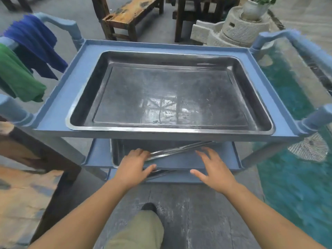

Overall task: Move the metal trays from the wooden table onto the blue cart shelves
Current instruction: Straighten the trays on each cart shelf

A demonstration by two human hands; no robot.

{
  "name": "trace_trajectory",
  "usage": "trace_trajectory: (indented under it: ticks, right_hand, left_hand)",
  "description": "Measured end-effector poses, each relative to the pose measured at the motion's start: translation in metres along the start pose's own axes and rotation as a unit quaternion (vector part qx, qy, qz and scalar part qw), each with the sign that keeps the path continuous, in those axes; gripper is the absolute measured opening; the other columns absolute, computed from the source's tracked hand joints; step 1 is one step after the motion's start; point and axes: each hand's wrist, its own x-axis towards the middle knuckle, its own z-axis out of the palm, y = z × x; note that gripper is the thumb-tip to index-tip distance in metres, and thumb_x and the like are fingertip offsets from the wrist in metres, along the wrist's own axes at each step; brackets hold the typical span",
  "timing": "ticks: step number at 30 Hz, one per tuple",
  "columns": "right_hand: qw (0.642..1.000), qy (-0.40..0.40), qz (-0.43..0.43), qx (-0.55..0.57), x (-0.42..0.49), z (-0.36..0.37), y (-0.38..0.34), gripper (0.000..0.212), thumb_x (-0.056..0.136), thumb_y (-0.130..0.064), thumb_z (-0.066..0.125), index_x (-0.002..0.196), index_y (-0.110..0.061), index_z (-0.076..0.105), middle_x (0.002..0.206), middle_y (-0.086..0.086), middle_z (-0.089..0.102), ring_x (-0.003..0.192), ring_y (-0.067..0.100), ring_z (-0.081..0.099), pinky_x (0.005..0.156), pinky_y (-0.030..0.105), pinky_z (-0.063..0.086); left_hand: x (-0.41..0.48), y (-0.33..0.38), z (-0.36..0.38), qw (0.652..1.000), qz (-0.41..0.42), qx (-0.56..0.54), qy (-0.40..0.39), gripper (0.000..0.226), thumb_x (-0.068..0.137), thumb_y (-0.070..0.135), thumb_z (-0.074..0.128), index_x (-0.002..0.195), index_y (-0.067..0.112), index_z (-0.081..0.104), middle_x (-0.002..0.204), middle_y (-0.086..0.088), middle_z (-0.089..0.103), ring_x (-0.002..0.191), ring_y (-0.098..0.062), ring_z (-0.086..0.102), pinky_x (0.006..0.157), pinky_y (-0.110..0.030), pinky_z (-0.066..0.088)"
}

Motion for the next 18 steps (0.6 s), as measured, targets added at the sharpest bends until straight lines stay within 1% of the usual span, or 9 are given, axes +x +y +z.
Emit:
trace_trajectory:
  ticks: [3, 6, 8, 9, 10, 12, 15, 18]
  right_hand:
    - [1.0, 0.013, 0.006, 0.01, 0.045, 0.049, 0.029, 0.088, 0.077, -0.082, 0.034, 0.15, -0.032, 0.026, 0.159, 0.0, 0.018, 0.147, 0.019, 0.013, 0.116, 0.037, 0.024]
    - [0.999, 0.029, -0.027, -0.025, 0.093, 0.095, 0.056, 0.096, 0.074, -0.086, 0.03, 0.151, -0.028, 0.028, 0.159, 0.004, 0.023, 0.147, 0.022, 0.018, 0.116, 0.033, 0.019]
    - [0.994, 0.05, -0.058, -0.077, 0.123, 0.118, 0.072, 0.095, 0.075, -0.084, 0.032, 0.149, -0.024, 0.034, 0.157, 0.007, 0.031, 0.145, 0.025, 0.026, 0.117, 0.039, 0.022]
    - [0.991, 0.056, -0.062, -0.1, 0.137, 0.127, 0.08, 0.093, 0.076, -0.084, 0.032, 0.148, -0.025, 0.035, 0.155, 0.006, 0.032, 0.143, 0.025, 0.028, 0.117, 0.044, 0.026]
    - [0.988, 0.058, -0.066, -0.124, 0.15, 0.133, 0.088, 0.093, 0.075, -0.085, 0.029, 0.148, -0.028, 0.033, 0.154, 0.005, 0.033, 0.142, 0.025, 0.03, 0.114, 0.048, 0.028]
    - [0.986, 0.051, -0.07, -0.145, 0.17, 0.141, 0.103, 0.097, 0.071, -0.091, 0.02, 0.148, -0.033, 0.029, 0.152, 0.0, 0.037, 0.14, 0.022, 0.034, 0.112, 0.051, 0.029]
    - [0.982, 0.041, -0.083, -0.162, 0.191, 0.144, 0.119, 0.098, 0.067, -0.095, 0.019, 0.147, -0.04, 0.027, 0.15, -0.004, 0.041, 0.138, 0.022, 0.038, 0.112, 0.047, 0.03]
    - [0.98, 0.023, -0.093, -0.174, 0.199, 0.146, 0.131, 0.099, 0.064, -0.097, 0.016, 0.146, -0.042, 0.031, 0.147, -0.007, 0.044, 0.138, 0.02, 0.037, 0.11, 0.045, 0.032]
  left_hand:
    - [0.043, -0.027, 0.053, 1.0, -0.006, 0.016, 0.0, 0.062, 0.087, 0.065, 0.046, 0.132, 0.022, 0.052, 0.124, -0.001, 0.056, 0.117, -0.025, 0.052, 0.094, -0.041, 0.047]
    - [0.086, -0.053, 0.106, 1.0, -0.018, 0.011, 0.008, 0.072, 0.085, 0.071, 0.044, 0.137, 0.022, 0.046, 0.133, -0.005, 0.052, 0.122, -0.028, 0.049, 0.099, -0.044, 0.045]
    - [0.112, -0.065, 0.132, 0.999, -0.028, 0.017, 0.004, 0.085, 0.081, 0.079, 0.04, 0.144, 0.022, 0.039, 0.144, -0.009, 0.045, 0.13, -0.03, 0.044, 0.104, -0.045, 0.042]
    - [0.122, -0.069, 0.142, 0.999, -0.034, 0.022, 0.002, 0.093, 0.077, 0.085, 0.037, 0.146, 0.023, 0.036, 0.147, -0.01, 0.043, 0.133, -0.031, 0.042, 0.105, -0.047, 0.041]
    - [0.129, -0.072, 0.15, 0.999, -0.04, 0.025, 0.001, 0.1, 0.072, 0.09, 0.033, 0.147, 0.024, 0.035, 0.149, -0.01, 0.041, 0.134, -0.032, 0.041, 0.106, -0.048, 0.041]
    - [0.138, -0.076, 0.166, 0.999, -0.039, 0.027, 0.016, 0.109, 0.064, 0.097, 0.026, 0.146, 0.026, 0.035, 0.148, -0.008, 0.042, 0.134, -0.031, 0.042, 0.105, -0.051, 0.042]
    - [0.145, -0.08, 0.185, 0.995, -0.015, 0.056, 0.075, 0.107, 0.063, 0.099, 0.017, 0.142, 0.03, 0.04, 0.141, -0.006, 0.048, 0.126, -0.03, 0.05, 0.099, -0.052, 0.046]
    - [0.148, -0.081, 0.195, 0.991, 0.005, 0.089, 0.103, 0.102, 0.063, 0.1, 0.016, 0.137, 0.036, 0.045, 0.136, -0.002, 0.057, 0.121, -0.026, 0.056, 0.094, -0.044, 0.048]
